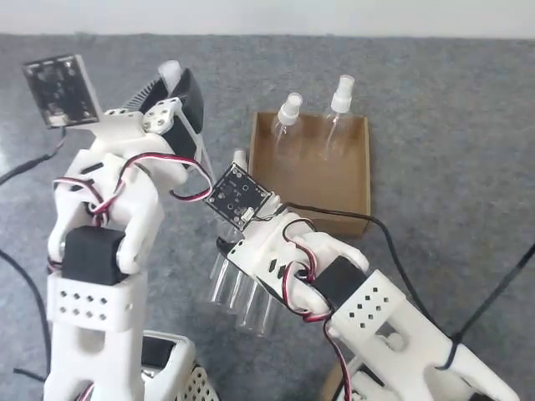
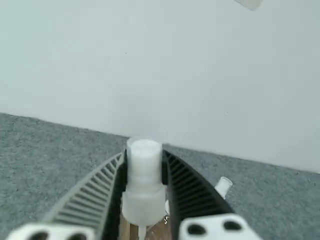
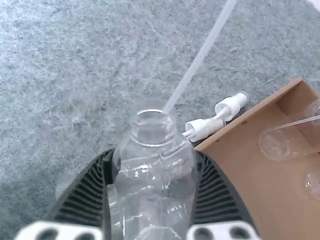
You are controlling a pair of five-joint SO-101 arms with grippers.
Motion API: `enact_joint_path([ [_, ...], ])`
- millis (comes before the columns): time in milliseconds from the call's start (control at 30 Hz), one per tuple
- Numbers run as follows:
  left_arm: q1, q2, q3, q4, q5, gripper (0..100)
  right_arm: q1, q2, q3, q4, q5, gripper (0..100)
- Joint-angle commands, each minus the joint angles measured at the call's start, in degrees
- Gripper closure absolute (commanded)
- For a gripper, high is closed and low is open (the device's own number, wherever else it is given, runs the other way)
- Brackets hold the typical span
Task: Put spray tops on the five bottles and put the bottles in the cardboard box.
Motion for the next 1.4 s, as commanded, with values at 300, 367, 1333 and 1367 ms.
enact_joint_path([
  [300, 0.4, -1.2, -2.1, 13.1, 0.7, 99, -0.1, -1.5, -0.7, -0.8, -0.4, 99.0],
  [367, 0.4, -1.2, -2.0, 15.0, 0.7, 99, 0.3, -1.5, -0.7, -1.3, -0.4, 99.1],
  [1333, 8.6, -1.8, 14.1, 12.0, -12.7, 89, 8.7, -1.7, 12.0, -33.6, -9.0, 99.2],
  [1367, 8.6, -2.5, 13.8, 12.1, -13.4, 86, 8.7, -1.7, 12.1, -33.6, -9.0, 99.2],
])
